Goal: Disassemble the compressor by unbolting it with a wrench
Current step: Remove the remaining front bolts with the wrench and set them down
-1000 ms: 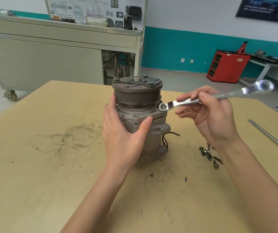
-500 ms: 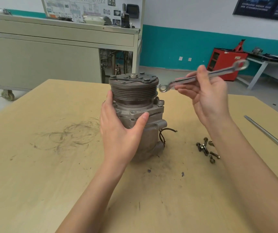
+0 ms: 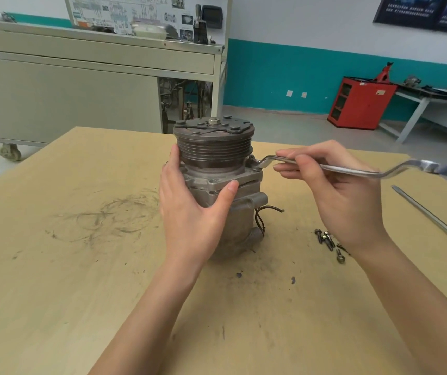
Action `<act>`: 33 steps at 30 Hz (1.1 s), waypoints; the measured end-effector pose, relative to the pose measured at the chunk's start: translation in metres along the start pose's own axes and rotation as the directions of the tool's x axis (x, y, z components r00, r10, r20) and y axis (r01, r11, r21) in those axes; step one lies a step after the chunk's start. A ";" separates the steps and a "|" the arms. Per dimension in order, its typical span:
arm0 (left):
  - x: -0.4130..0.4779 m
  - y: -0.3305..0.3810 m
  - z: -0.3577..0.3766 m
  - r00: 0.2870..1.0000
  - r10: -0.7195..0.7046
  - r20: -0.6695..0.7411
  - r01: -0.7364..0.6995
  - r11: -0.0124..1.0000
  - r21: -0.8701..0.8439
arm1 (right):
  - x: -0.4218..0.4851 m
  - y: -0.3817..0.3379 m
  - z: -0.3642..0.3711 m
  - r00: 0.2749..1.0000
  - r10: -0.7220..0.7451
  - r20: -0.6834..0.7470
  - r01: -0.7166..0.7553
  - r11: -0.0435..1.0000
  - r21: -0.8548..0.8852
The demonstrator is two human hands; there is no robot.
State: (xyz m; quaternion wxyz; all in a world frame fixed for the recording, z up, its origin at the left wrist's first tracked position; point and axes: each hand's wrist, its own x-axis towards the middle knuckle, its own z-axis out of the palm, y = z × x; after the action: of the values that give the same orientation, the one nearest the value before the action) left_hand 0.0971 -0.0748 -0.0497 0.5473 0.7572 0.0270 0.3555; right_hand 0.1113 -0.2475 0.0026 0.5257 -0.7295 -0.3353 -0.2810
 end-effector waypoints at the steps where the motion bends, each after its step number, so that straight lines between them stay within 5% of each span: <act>1: 0.000 0.000 0.000 1.000 0.000 0.000 0.000 1.000 0.000 | -0.001 -0.001 0.000 1.000 -0.001 -0.003 0.001 1.000 -0.022; 8: 0.000 0.000 0.001 1.000 -0.009 -0.001 0.009 1.000 -0.002 | 0.001 -0.007 -0.001 0.999 0.031 0.039 -0.029 0.998 -0.053; 12: -0.001 0.001 0.001 1.000 -0.006 -0.005 0.006 1.000 0.000 | 0.004 -0.007 -0.005 0.987 -0.097 0.128 0.119 0.977 -0.179; 16: 0.000 0.001 0.001 1.000 -0.011 0.001 0.011 1.000 0.001 | 0.005 0.009 -0.006 0.995 0.044 0.089 -0.058 0.985 0.162; 20: 0.000 0.001 0.001 1.000 -0.016 0.008 0.016 1.000 -0.004 | 0.021 0.045 -0.007 0.874 0.439 0.207 -0.462 0.622 0.632; 23: -0.001 0.001 0.000 1.000 -0.017 0.010 0.017 1.000 -0.003 | 0.042 0.070 -0.005 0.739 0.515 0.434 -0.658 0.412 0.630; 25: -0.001 0.001 0.000 1.000 -0.014 0.008 0.014 1.000 -0.001 | 0.052 0.079 0.001 0.730 0.488 0.479 -0.671 0.377 0.638; 29: -0.001 0.001 0.000 1.000 -0.009 0.012 0.009 1.000 0.001 | 0.063 0.069 0.000 0.835 0.470 0.287 -0.507 0.451 0.734; 33: -0.001 0.000 0.000 1.000 -0.012 0.012 0.012 1.000 -0.001 | 0.052 0.036 -0.010 0.935 0.352 -0.049 -0.269 0.789 0.553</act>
State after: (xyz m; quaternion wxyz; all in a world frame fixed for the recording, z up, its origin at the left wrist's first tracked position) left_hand 0.0963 -0.0755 -0.0504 0.5500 0.7589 0.0278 0.3476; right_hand 0.1709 -0.2554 0.0244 0.7714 -0.5746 -0.2354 -0.1389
